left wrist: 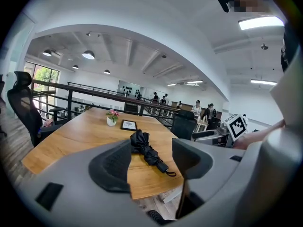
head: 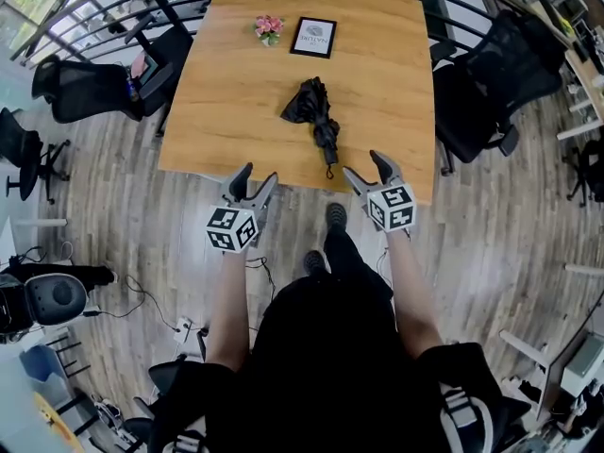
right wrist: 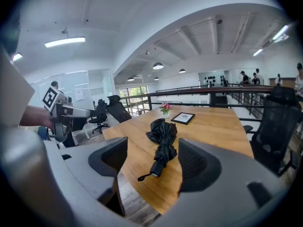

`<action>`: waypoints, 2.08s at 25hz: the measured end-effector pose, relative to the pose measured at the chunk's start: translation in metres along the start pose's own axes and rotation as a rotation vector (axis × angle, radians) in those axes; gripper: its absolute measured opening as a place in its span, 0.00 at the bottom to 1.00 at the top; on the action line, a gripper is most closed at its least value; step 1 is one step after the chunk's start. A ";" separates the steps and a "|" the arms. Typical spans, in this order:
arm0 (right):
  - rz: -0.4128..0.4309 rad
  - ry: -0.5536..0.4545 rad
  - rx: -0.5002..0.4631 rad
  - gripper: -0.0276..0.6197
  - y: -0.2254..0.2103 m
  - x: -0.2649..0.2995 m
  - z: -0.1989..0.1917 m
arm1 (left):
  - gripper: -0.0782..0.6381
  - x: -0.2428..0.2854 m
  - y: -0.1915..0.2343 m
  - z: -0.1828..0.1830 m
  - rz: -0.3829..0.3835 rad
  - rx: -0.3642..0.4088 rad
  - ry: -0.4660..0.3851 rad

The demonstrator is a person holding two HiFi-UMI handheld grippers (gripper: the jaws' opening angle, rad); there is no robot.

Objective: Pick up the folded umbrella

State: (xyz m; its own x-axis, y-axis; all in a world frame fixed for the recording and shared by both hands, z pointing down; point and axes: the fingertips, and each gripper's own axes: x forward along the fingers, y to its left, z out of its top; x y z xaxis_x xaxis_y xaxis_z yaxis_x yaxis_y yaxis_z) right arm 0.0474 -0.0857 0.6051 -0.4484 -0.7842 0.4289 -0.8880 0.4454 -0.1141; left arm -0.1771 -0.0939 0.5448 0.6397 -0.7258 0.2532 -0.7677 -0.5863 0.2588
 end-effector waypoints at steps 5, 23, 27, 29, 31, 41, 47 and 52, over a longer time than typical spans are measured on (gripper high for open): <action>0.011 0.018 0.008 0.59 -0.017 0.019 0.003 | 0.49 0.022 0.007 0.003 0.010 -0.010 0.016; 0.115 0.102 0.041 0.58 -0.049 0.089 -0.010 | 0.49 0.083 0.035 -0.008 0.080 -0.051 0.083; 0.156 0.126 0.042 0.58 -0.051 0.108 -0.014 | 0.49 0.090 0.043 -0.012 0.113 -0.068 0.097; 0.179 0.139 0.043 0.58 -0.052 0.118 -0.016 | 0.49 0.093 0.047 -0.014 0.130 -0.075 0.104; 0.203 0.153 0.037 0.58 -0.051 0.128 -0.017 | 0.49 0.098 0.050 -0.014 0.142 -0.077 0.112; 0.290 0.184 -0.008 0.58 -0.036 0.165 -0.016 | 0.49 0.121 0.060 -0.004 0.163 -0.073 0.107; 0.246 0.218 0.001 0.58 -0.052 0.181 -0.021 | 0.49 0.127 0.081 -0.008 0.154 -0.097 0.122; 0.189 0.244 0.065 0.58 -0.056 0.199 -0.031 | 0.49 0.136 0.109 -0.010 0.128 -0.160 0.115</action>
State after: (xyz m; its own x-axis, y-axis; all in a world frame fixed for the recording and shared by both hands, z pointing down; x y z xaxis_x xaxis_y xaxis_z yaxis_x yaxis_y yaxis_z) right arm 0.0112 -0.2533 0.7251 -0.5755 -0.5600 0.5960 -0.7995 0.5386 -0.2660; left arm -0.1739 -0.2529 0.6165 0.5447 -0.7393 0.3959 -0.8327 -0.4207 0.3600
